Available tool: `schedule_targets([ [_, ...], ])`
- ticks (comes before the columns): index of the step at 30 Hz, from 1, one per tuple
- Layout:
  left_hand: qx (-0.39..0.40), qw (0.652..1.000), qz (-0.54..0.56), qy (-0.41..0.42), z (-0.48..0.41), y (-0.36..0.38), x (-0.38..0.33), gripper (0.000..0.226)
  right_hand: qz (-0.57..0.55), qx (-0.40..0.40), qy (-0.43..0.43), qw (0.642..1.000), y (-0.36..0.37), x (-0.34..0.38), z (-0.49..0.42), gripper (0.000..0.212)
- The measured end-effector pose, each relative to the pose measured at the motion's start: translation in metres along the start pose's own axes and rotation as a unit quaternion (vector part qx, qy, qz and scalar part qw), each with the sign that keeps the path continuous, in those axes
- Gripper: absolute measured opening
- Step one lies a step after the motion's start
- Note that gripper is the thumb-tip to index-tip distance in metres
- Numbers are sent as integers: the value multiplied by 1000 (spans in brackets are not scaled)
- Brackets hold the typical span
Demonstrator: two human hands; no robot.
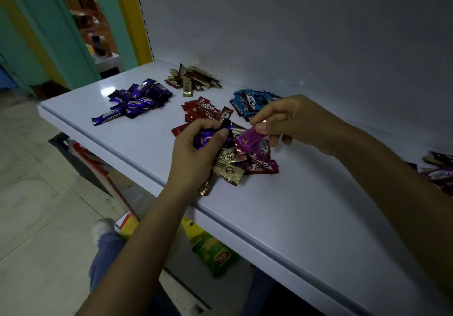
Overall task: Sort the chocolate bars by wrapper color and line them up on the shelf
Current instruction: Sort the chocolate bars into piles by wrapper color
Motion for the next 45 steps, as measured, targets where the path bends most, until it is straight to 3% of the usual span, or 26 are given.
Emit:
schedule_targets([
  [7, -7, 1000, -6, -3, 1, 0, 0, 3, 30, -7, 16, 999, -33, -11, 1, 7],
  [12, -10, 1000, 2, -12, 2, 0, 0, 5, 142, 32, 52, 988, -31, -36, -3, 9],
  [17, -2, 1000, -2, -8, 3, 0, -1, 7, 270, -46, 36, 961, -29, -44, -16, 18],
  [22, -4, 1000, 2, -9, 3, 0, -2, 18, 243, -75, -62, 965, -14, -30, -18, 16],
  [26, -1, 1000, -5, -1, 3, -1, -2, 21, 252, -31, -69, 965, 8, -33, -18, 21],
  [29, 2, 1000, 1, -2, 3, 0, -3, 20, 229, -45, -74, 969, 5, -26, -16, 22],
  [33, -1, 1000, 10, 0, 3, 1, -2, 17, 70, -54, -71, 994, 4, -6, -8, 29],
  [37, -7, 1000, -6, 24, 2, -1, -3, 7, 66, -40, -121, 990, 24, 5, -2, 9],
  [45, -34, 999, 4, 20, 2, -2, -1, 11, 6, -56, -95, 994, 22, 2, -6, 12],
])
Point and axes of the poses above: each hand's wrist, its own z-axis away from the middle knuckle, its own y-axis out of the palm, x = y × z, the point moved 6 cm from there along -z, towards the middle knuckle, and after that the axes turned 9 degrees about y, right-handed, at the moved point
